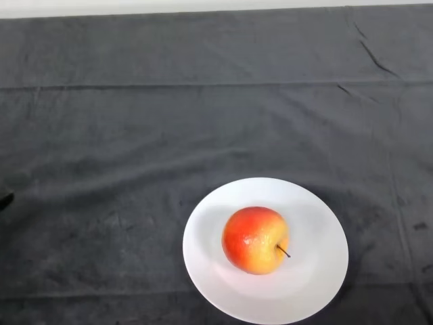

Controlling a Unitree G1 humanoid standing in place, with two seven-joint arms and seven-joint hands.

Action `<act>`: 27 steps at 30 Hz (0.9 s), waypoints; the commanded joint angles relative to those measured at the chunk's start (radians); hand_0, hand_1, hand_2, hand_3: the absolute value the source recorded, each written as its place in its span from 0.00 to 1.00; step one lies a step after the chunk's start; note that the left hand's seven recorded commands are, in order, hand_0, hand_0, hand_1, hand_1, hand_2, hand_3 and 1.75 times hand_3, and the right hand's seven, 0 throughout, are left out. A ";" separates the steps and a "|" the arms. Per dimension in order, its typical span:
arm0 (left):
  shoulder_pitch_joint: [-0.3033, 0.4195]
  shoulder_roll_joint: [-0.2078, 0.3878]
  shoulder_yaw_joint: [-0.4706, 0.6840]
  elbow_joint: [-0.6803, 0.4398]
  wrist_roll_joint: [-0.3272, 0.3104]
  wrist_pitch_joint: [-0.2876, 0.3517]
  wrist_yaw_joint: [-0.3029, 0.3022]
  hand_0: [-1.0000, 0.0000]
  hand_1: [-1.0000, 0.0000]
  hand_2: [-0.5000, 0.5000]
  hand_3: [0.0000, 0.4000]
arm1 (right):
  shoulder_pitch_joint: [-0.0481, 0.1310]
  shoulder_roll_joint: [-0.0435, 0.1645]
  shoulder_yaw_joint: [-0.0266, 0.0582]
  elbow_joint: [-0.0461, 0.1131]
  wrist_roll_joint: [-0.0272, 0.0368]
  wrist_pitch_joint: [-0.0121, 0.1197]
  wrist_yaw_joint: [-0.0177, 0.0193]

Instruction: Move the apple to the plate

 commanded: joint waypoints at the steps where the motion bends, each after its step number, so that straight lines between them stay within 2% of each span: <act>1: 0.011 0.051 0.036 0.052 -0.002 -0.033 0.004 1.00 1.00 0.50 0.00 | 0.007 -0.009 -0.0174 -0.008 0.0165 -0.005 0.0000; 16: -0.006 0.060 0.091 0.174 0.008 -0.083 0.018 1.00 1.00 0.50 0.00 | 0.006 -0.010 -0.0178 -0.006 0.0169 -0.005 0.0008; 27: -0.025 0.056 0.104 0.220 0.023 -0.089 0.040 1.00 1.00 0.50 0.00 | 0.005 -0.011 -0.0181 -0.004 0.0170 -0.005 0.0016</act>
